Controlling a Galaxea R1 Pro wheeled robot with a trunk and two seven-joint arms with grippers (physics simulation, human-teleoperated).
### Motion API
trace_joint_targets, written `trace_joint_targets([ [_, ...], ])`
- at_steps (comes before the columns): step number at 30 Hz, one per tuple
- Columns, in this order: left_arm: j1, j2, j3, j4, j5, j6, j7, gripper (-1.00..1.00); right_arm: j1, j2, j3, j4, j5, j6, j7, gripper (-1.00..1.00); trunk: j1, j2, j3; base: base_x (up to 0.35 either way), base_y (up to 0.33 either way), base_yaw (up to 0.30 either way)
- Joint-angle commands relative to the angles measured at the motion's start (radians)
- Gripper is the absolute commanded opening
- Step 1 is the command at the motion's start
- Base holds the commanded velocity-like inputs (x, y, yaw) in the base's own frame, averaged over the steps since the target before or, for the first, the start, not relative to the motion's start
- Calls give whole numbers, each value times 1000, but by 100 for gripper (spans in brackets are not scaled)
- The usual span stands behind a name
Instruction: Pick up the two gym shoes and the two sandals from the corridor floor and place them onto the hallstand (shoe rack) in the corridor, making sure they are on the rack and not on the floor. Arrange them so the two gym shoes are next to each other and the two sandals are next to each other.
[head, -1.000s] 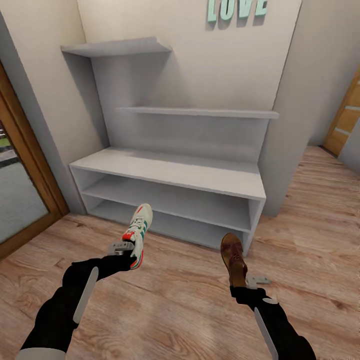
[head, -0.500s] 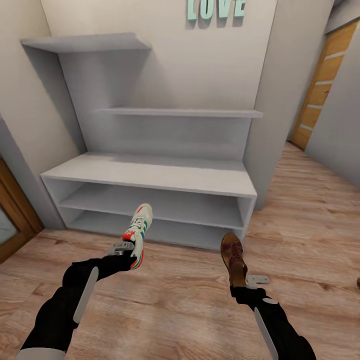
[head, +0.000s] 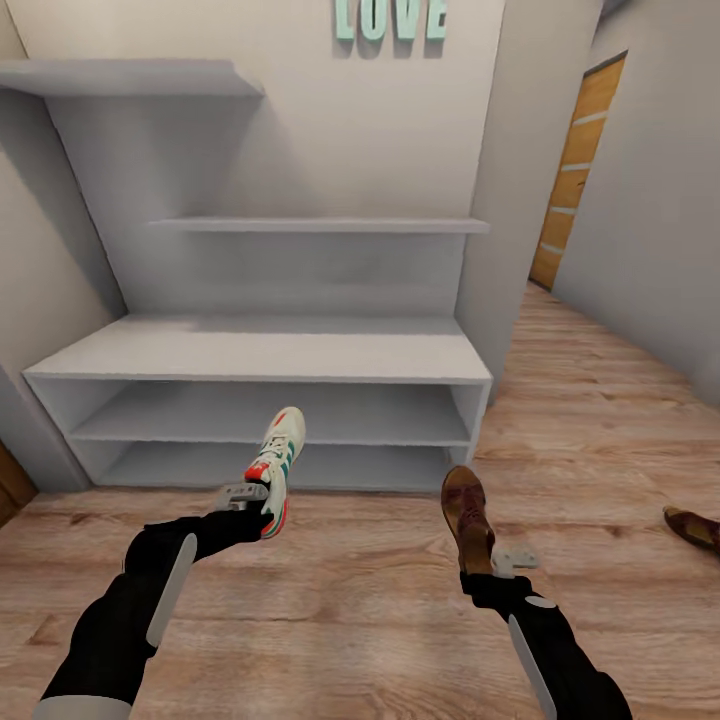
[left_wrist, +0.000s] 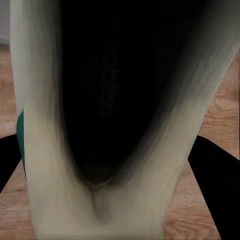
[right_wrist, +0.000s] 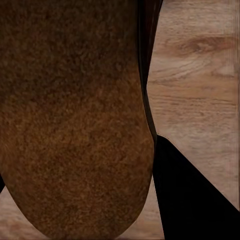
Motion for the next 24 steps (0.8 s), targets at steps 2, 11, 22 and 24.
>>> trace_joint_targets([
  [2,0,0,1,-1,10,6,2,-100,-1,0,0,-1,-3,6,-3,-100,0,0,-1,0,91,-300],
  [11,0,-1,1,-1,10,6,2,-100,-1,0,1,-2,-3,6,-3,-100,0,0,-1,0,16,-171],
  [22,0,-28,3,-1,7,6,3,-100,0,0,3,-3,5,6,-3,-100,0,0,-1,-63,0,-5],
  [24,0,-28,3,-1,7,6,3,-100,0,0,4,-3,6,6,-3,-100,0,0,-1,-17,0,0],
])
